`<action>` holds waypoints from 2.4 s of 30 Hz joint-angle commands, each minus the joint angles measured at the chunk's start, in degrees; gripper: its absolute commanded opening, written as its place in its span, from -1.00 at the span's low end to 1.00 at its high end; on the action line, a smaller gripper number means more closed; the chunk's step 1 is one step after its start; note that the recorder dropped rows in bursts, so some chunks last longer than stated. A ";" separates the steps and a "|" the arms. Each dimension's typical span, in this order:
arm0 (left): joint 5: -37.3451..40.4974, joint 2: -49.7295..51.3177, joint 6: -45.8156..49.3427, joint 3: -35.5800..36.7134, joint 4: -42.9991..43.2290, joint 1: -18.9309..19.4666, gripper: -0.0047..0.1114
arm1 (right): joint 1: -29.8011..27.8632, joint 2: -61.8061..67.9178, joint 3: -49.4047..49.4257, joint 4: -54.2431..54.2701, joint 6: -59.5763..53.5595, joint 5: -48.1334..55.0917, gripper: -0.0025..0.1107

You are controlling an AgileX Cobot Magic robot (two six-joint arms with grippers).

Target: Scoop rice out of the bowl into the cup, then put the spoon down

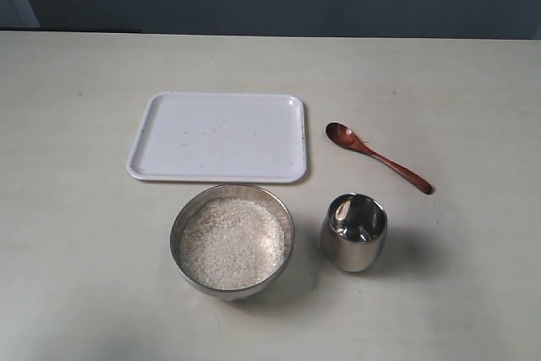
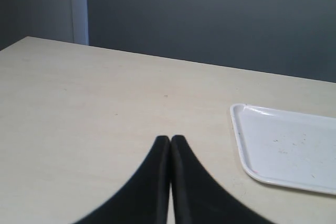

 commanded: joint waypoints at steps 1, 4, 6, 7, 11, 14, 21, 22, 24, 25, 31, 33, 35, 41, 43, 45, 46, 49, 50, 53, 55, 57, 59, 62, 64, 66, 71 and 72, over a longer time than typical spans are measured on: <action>-0.63 -0.26 -0.15 -0.14 -0.14 -0.21 -0.91 | 4.50 14.48 -6.80 0.01 -4.29 9.96 -0.50; -0.63 -0.26 -0.15 -0.14 -0.14 -0.21 -0.91 | 8.07 22.43 -8.83 -2.65 -4.29 12.96 -0.21; -0.63 -0.26 -0.15 -0.14 -0.14 -0.21 -0.91 | 10.29 27.28 -9.35 -5.02 -4.29 13.91 -0.16; -0.63 -0.26 -0.15 -0.14 -0.14 -0.21 -0.91 | 11.48 29.41 -9.44 -6.18 -4.61 14.08 -0.16; -0.63 -0.26 -0.15 -0.14 -0.14 -0.21 -0.91 | 15.12 35.76 -9.44 -7.60 -5.50 13.33 -0.16; -0.63 -0.26 -0.15 -0.14 -0.14 -0.21 -0.91 | 17.88 39.16 -9.44 -11.09 -5.50 13.64 -0.16; -0.63 -0.26 -0.15 -0.14 -0.14 -0.21 -0.91 | 20.83 42.17 -9.44 -14.08 -5.11 15.32 -0.16; -0.63 -0.26 -0.15 -0.14 -0.14 -0.21 -0.91 | 20.96 42.26 -9.44 -14.08 -5.11 15.58 -0.16; -0.63 -0.26 -0.15 -0.14 -0.14 -0.21 -0.91 | 21.05 42.67 -9.44 -14.08 -5.11 16.98 -0.16; -0.63 -0.26 -0.15 -0.14 -0.14 -0.21 -0.91 | 21.05 42.78 -9.44 -14.08 -5.11 17.57 -0.16; -0.63 -0.26 -0.15 -0.14 -0.14 -0.21 -0.91 | 21.05 43.37 -9.44 -13.97 -5.11 18.21 -0.16; -0.63 -0.26 -0.15 -0.14 -0.14 -0.21 -0.91 | 21.05 43.77 -9.44 -13.89 -5.11 18.21 -0.16; -0.63 -0.26 -0.15 -0.14 -0.14 -0.21 -0.91 | 21.05 44.34 -9.44 -13.89 -5.11 18.21 -0.16; -0.63 -0.26 -0.15 -0.14 -0.14 -0.21 -0.91 | 21.05 45.77 -9.44 -12.74 -5.22 18.03 -0.16; -0.63 -0.26 -0.15 -0.14 -0.14 -0.21 -0.91 | 21.05 46.35 -9.44 -12.74 -5.22 18.03 -0.16; -0.63 -0.26 -0.15 -0.14 -0.14 -0.21 -0.91 | 21.05 47.04 -9.44 -12.74 -5.22 18.03 -0.16; -0.63 -0.26 -0.15 -0.14 -0.14 -0.21 -0.91 | 21.05 47.41 -9.44 -12.74 -5.22 18.03 -0.16; -0.63 -0.26 -0.15 -0.14 -0.14 -0.21 -0.91 | 21.05 48.08 -9.44 -12.74 -5.22 18.03 -0.16; -0.63 -0.26 -0.15 -0.14 -0.14 -0.21 -0.91 | 21.05 48.08 -9.44 -12.74 -5.22 18.03 -0.16; -0.63 -0.26 -0.15 -0.14 -0.14 -0.21 -0.91 | 21.05 48.21 -9.44 -13.34 -5.22 18.03 -0.16; -0.63 -0.26 -0.15 -0.14 -0.14 -0.21 -0.91 | 20.95 48.20 -9.44 -13.34 -5.22 18.03 -0.16; -0.63 -0.26 -0.15 -0.14 -0.14 -0.21 -0.91 | 20.95 48.20 -9.44 -13.34 -5.22 18.03 -0.16; -0.63 -0.26 -0.15 -0.14 -0.14 -0.21 -0.91 | 20.95 48.20 -9.44 -13.04 -5.22 17.65 -0.16; -0.63 -0.26 -0.15 -0.14 -0.14 -0.21 -0.91 | 20.95 48.54 -9.44 -13.01 -5.22 18.08 -0.16; -0.63 -0.26 -0.15 -0.14 -0.14 -0.21 -0.91 | 20.95 48.91 -9.44 -13.01 -5.22 18.08 -0.16; -0.63 -0.26 -0.15 -0.14 -0.14 -0.21 -0.91 | 20.95 49.30 -9.44 -13.01 -5.22 18.08 -0.16; -0.63 -0.26 -0.15 -0.14 -0.14 -0.21 -0.91 | 20.95 49.81 -9.44 -13.01 -5.09 18.19 -0.16; -0.63 -0.26 -0.15 -0.14 -0.14 -0.21 -0.91 | 20.95 49.79 -9.44 -13.01 -5.09 18.09 -0.16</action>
